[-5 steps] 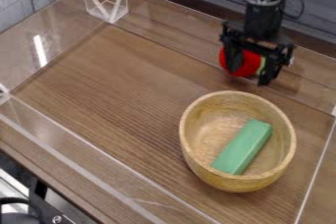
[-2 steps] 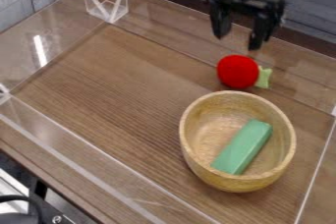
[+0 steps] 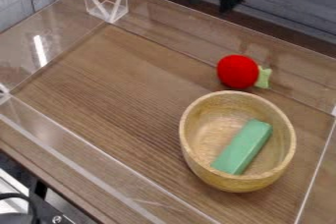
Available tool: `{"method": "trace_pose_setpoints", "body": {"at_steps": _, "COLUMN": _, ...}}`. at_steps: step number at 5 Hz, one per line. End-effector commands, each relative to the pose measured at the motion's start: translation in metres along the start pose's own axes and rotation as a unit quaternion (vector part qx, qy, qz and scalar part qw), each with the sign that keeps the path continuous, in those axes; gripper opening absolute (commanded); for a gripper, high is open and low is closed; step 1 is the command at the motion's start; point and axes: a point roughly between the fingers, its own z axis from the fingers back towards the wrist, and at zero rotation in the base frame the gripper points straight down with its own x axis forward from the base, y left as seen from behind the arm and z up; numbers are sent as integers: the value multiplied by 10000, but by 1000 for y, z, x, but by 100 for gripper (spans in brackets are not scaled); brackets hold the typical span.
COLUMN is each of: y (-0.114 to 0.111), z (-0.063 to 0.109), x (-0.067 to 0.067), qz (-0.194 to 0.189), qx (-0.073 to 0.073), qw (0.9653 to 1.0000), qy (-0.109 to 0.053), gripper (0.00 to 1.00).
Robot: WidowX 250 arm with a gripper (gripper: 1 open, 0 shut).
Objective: Move the red object to the right side of the table
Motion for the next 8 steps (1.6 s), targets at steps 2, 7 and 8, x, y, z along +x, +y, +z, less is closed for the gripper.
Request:
{"method": "trace_pose_setpoints", "body": {"at_steps": 2, "y": 61, "z": 25, "x": -15, "qz": 184, "qx": 279, "qw": 9992, "qy": -200, "gripper": 100}}
{"method": "trace_pose_setpoints", "body": {"at_steps": 7, "y": 186, "z": -38, "x": -18, "qz": 499, "qx": 544, "qw": 9972, "qy": 84, "gripper": 0}}
{"method": "trace_pose_setpoints", "body": {"at_steps": 8, "y": 203, "z": -43, "x": -24, "qz": 703, "qx": 620, "qw": 9956, "qy": 95, "gripper": 0}}
